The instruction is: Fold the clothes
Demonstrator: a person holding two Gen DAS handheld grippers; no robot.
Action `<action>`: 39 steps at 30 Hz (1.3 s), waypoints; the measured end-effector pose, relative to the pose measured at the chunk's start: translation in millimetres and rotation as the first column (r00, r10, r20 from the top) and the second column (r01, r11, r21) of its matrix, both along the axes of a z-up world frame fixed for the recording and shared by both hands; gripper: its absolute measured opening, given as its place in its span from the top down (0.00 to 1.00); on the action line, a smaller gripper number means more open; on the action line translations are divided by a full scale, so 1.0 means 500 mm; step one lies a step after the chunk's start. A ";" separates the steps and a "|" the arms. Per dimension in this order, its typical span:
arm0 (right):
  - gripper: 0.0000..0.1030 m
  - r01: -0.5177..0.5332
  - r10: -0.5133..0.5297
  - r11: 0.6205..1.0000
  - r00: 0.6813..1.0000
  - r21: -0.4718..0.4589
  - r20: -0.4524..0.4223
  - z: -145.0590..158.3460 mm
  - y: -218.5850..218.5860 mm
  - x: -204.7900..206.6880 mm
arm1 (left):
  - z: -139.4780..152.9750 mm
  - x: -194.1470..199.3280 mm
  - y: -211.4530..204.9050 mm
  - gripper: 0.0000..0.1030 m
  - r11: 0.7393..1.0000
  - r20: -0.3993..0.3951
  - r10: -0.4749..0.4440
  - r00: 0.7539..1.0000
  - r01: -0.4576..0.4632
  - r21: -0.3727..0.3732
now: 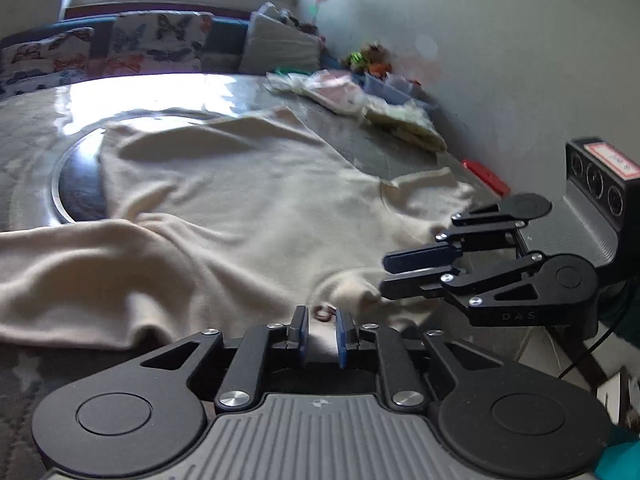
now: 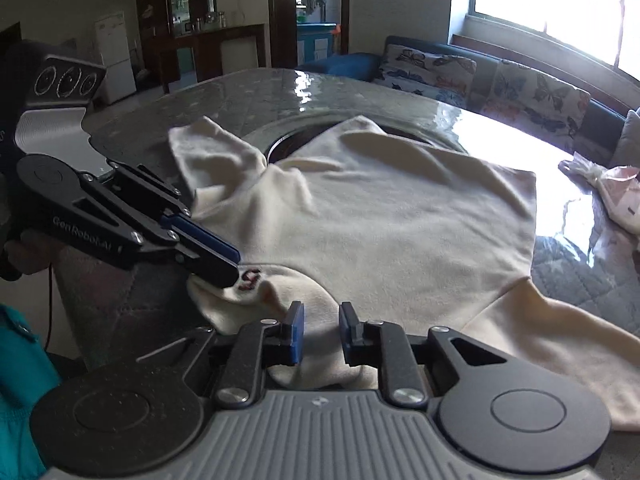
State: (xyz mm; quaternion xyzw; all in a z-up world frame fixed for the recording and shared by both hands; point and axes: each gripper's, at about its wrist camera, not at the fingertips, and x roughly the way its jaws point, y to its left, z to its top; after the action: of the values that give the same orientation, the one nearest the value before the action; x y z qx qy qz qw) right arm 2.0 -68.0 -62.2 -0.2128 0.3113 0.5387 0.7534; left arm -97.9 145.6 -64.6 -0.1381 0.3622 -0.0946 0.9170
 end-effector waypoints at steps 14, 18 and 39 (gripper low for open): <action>0.75 -0.077 0.079 0.997 0.995 0.031 -0.060 -0.023 0.079 -0.012 | 0.012 -0.093 0.328 0.49 0.677 0.060 0.704 0.708 -0.694 0.245; 0.74 -0.081 0.083 0.995 0.995 0.051 -0.049 -0.006 0.087 -0.019 | -0.009 -0.079 0.366 0.45 0.652 0.034 0.733 0.680 -0.716 0.250; 0.60 -0.251 0.254 0.967 0.962 0.041 -0.101 -0.035 0.167 -0.074 | 0.060 -0.234 0.331 0.95 0.550 0.126 0.821 0.557 -0.830 0.092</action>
State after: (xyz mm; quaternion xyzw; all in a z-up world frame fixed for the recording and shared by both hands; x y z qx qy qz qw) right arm -35.1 15.3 -79.5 -0.2116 0.3135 0.6451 0.6639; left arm -214.7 310.9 -34.5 -0.2237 0.2294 0.3680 0.8729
